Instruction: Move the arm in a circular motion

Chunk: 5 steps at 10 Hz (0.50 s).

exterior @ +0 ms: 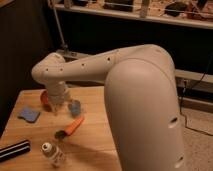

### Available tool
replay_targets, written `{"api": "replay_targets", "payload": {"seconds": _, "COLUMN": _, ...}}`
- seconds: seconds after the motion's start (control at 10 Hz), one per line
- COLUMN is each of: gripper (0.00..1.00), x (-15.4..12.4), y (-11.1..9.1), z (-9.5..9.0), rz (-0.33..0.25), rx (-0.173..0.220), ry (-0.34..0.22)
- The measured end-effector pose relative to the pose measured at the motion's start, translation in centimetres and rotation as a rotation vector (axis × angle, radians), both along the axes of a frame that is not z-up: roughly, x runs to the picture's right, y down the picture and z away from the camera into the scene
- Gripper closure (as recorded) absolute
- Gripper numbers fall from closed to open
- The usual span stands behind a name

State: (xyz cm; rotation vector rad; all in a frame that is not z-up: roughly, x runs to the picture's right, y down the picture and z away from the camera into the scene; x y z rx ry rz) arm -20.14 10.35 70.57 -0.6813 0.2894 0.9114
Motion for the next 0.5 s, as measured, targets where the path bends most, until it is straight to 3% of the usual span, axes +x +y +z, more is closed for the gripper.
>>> {"api": "replay_targets", "payload": {"seconds": 0.2, "gripper": 0.35, "x": 2.8, "y": 1.5, "z": -1.0, "rz": 0.03, "rx": -0.017, "ry": 0.044}}
{"api": "replay_targets", "payload": {"seconds": 0.5, "gripper": 0.35, "x": 8.6, "y": 4.1, "z": -2.7, "rz": 0.141, "rx": -0.059, "ry": 0.166}}
